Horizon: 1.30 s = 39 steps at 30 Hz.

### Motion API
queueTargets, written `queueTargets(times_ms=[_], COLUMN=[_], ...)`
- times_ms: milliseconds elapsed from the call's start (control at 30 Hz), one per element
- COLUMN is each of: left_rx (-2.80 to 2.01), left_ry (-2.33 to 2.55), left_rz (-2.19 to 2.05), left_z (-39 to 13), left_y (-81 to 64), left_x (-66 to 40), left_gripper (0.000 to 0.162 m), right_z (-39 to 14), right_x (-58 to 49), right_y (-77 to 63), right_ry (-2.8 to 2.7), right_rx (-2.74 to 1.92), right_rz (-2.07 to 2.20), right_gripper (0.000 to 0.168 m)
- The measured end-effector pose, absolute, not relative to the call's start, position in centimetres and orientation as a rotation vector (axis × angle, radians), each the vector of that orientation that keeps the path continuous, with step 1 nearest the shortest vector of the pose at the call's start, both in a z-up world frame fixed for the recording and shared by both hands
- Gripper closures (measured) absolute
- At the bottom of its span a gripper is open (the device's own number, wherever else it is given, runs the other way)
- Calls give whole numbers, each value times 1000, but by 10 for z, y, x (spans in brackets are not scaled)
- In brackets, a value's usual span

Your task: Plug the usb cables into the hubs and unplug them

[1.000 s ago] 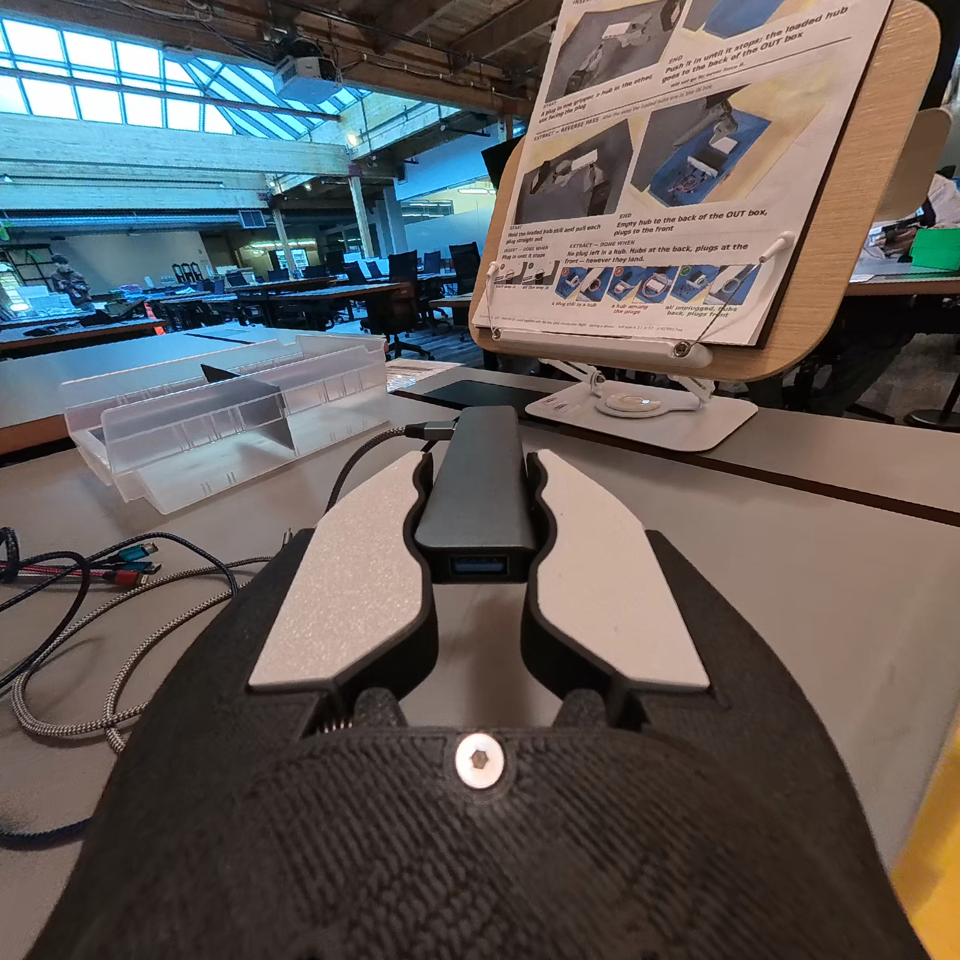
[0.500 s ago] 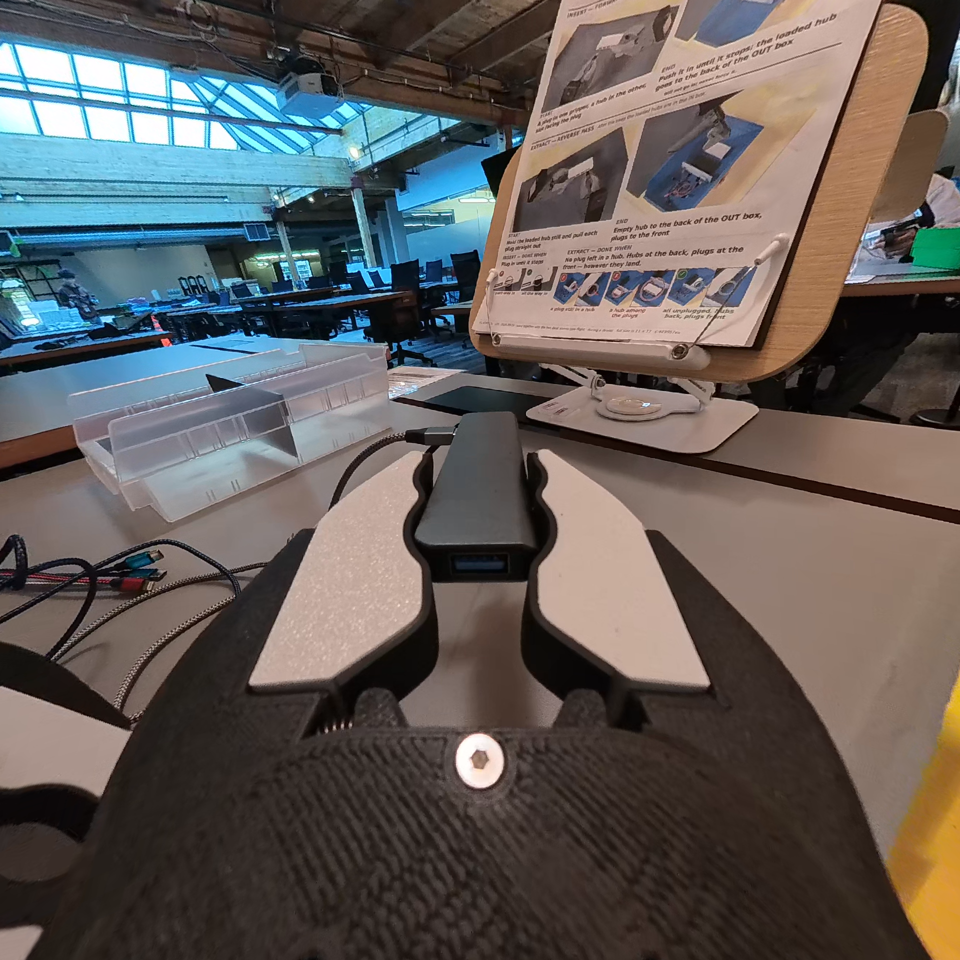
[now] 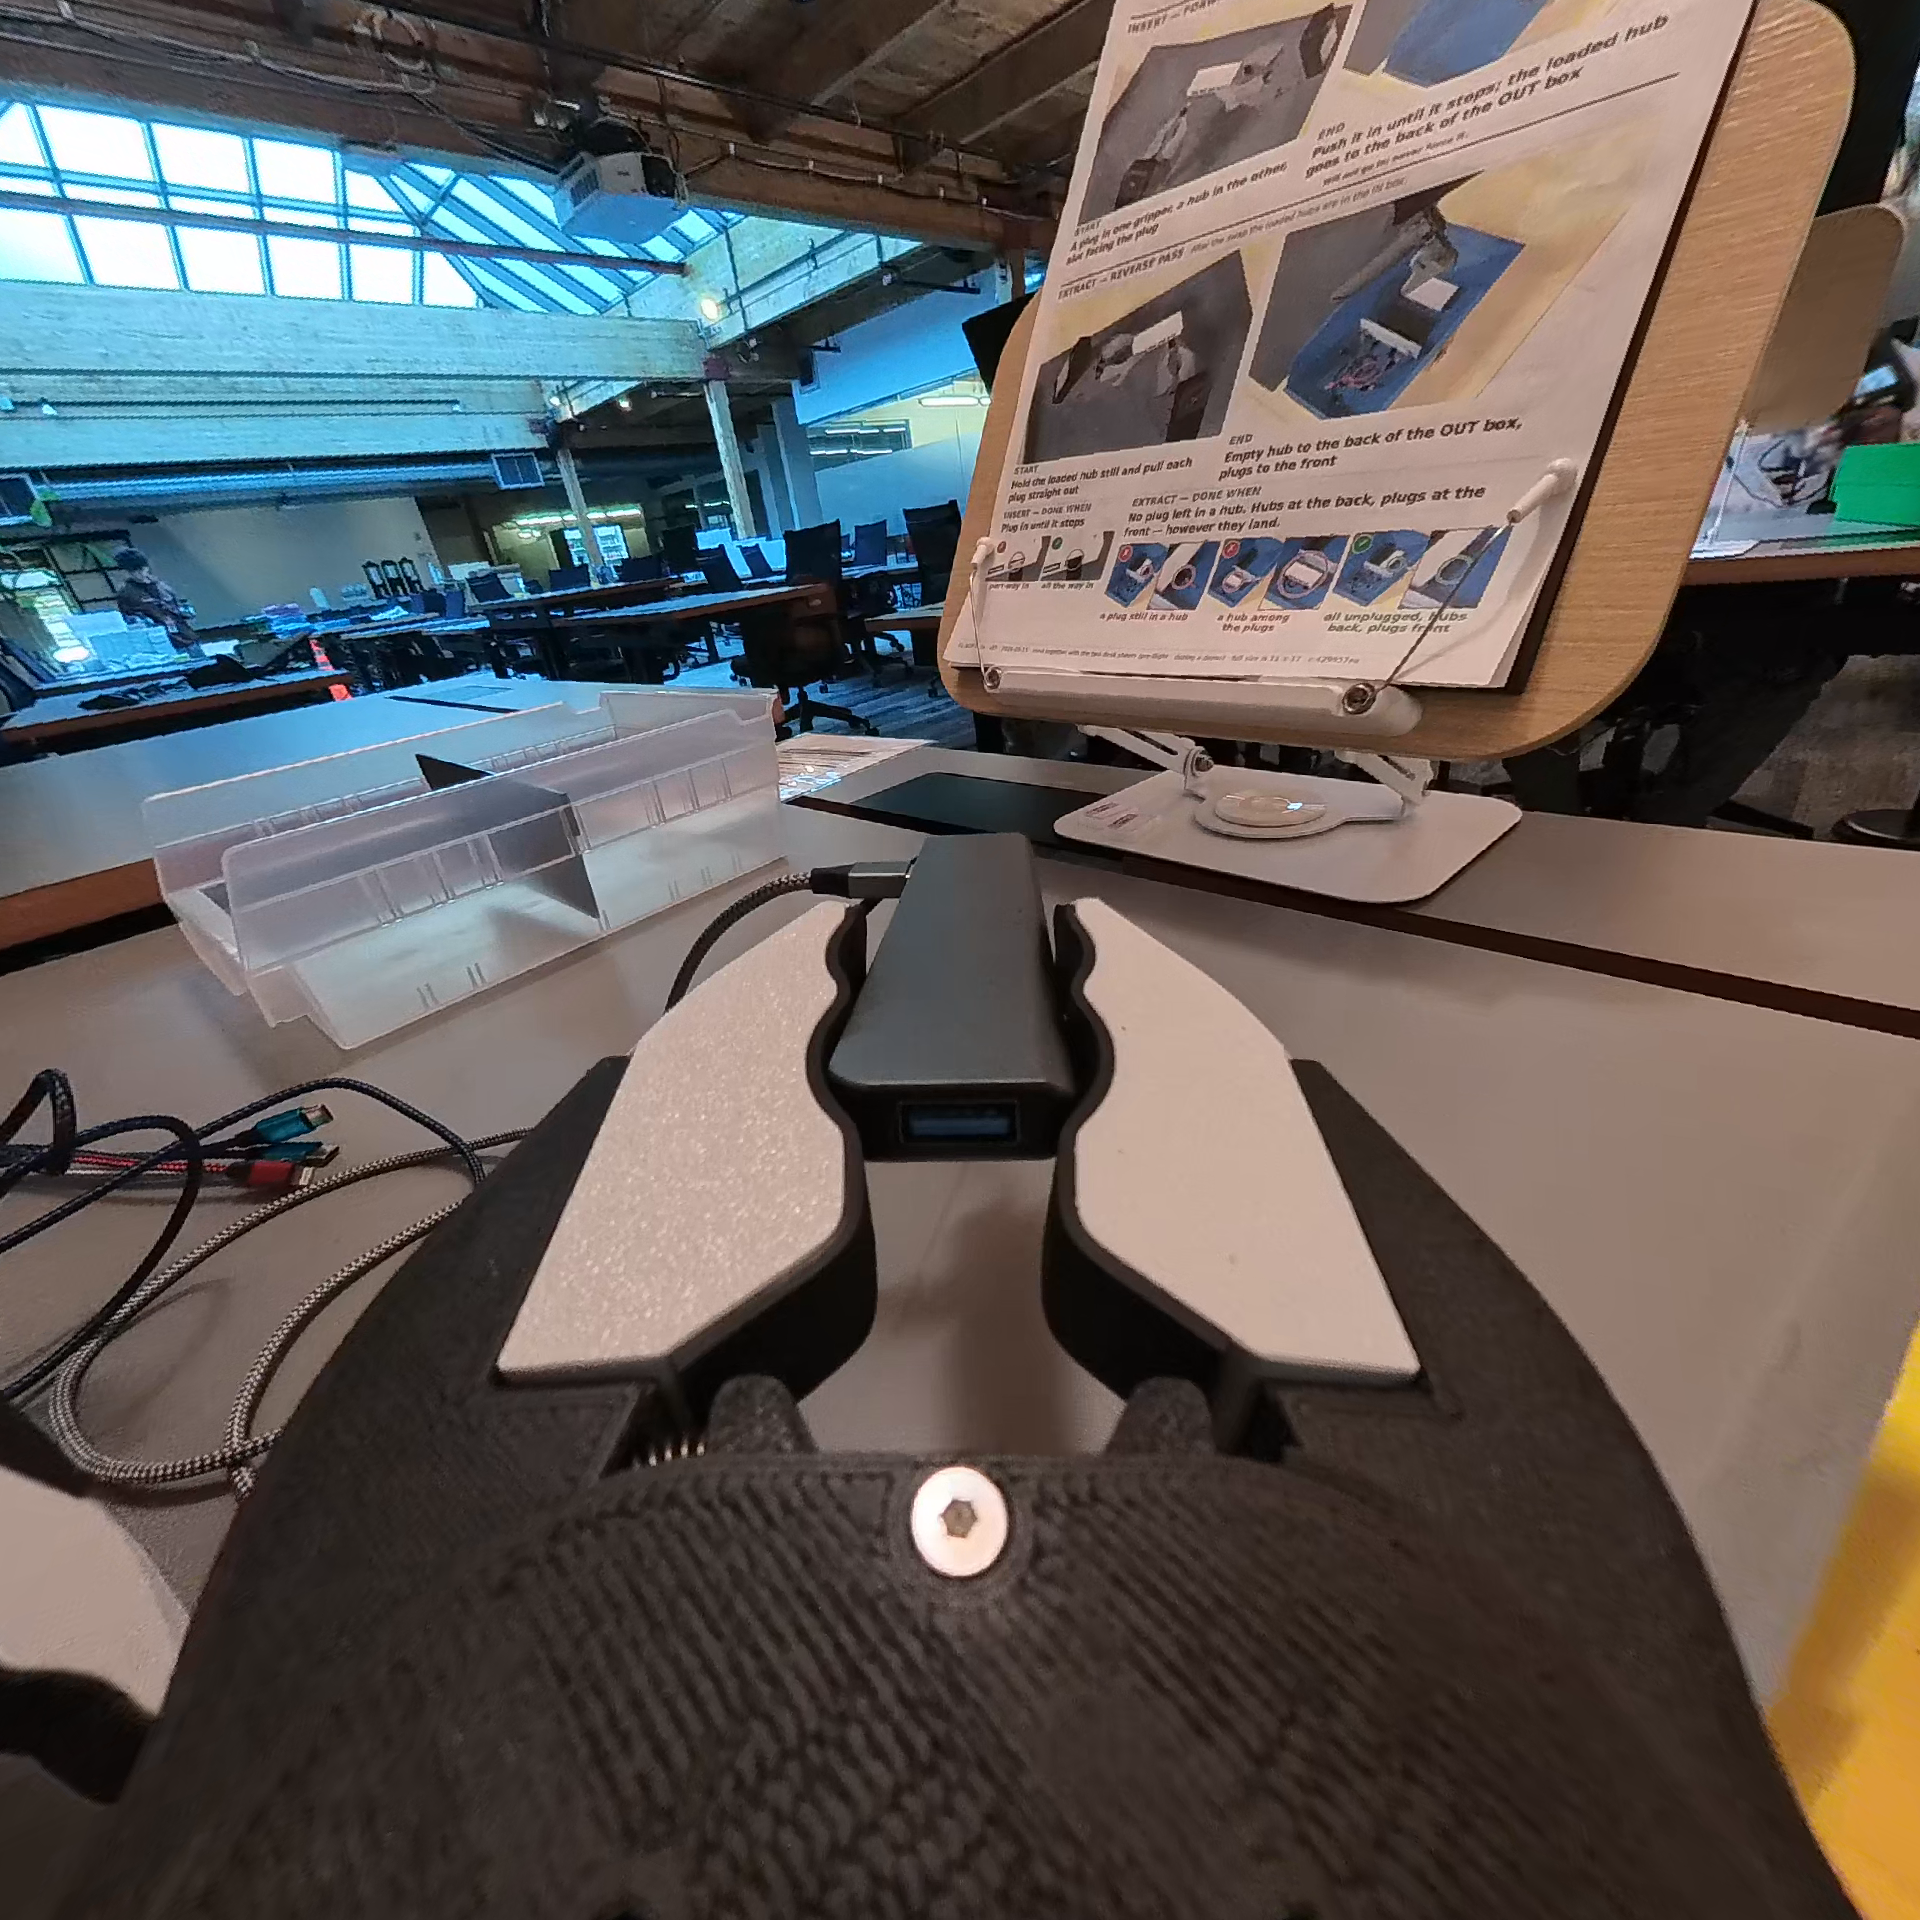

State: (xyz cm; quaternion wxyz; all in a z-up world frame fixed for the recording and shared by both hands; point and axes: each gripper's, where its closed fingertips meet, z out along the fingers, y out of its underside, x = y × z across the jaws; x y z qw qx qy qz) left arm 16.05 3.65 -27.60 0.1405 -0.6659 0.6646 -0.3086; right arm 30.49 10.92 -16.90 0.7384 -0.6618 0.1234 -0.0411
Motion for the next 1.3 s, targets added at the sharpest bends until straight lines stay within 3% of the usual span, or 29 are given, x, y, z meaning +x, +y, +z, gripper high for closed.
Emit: queueTargets(times_ms=[100,167,467,700,867,1067,1300], left_rx=[-1932,-1896,-1564,-812,-636,-756,-1166], left_ry=[1926,1923,2091,1713,1621,1679,1967], left_rz=[-844,-831,-1026,-1785,-1875,-1738,-1073], left_z=[-285,-286,-279,-154,-123,-118,-137], left_y=[33,36,46,56,72,85,116], left_x=[167,174,182,149,129,139,186], left_gripper=[135,146,151,152,152,152,153], right_z=[-169,-169,-169,-168,-168,-168,-167], right_x=[304,304,305,305,304,302,299], right_y=[109,109,109,109,109,109,110], right_ry=[266,266,270,269,263,249,228], right_rx=[-1452,-1450,-1448,-1446,-1447,-1446,-1443], right_rz=[-93,-91,-83,-79,-78,-72,-59], right_gripper=[133,133,133,133,133,133,133])
